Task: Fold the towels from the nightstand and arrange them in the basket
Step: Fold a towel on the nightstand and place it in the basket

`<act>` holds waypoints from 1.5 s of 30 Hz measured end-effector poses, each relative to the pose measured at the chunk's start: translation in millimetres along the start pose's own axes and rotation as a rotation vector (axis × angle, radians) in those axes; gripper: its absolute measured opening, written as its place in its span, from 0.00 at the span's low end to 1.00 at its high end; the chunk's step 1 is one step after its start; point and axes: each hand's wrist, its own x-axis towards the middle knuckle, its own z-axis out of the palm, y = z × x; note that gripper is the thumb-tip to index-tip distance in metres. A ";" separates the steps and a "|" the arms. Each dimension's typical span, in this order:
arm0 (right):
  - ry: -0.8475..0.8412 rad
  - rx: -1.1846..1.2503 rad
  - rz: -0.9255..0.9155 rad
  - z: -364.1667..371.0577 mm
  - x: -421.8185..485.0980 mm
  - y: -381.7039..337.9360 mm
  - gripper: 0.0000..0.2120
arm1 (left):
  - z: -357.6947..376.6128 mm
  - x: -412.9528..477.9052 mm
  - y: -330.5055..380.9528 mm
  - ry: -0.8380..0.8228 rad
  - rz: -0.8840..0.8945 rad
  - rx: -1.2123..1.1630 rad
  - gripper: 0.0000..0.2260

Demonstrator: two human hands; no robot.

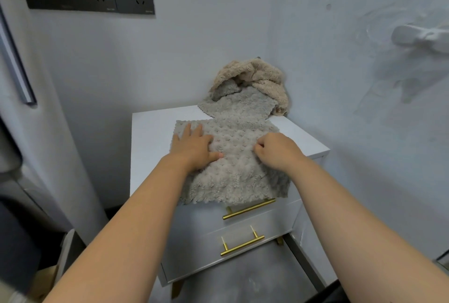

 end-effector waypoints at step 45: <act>0.037 1.283 0.798 -27.3 -48.1 42.7 0.07 | -15.1 -22.8 54.0 0.078 0.353 -0.039 0.18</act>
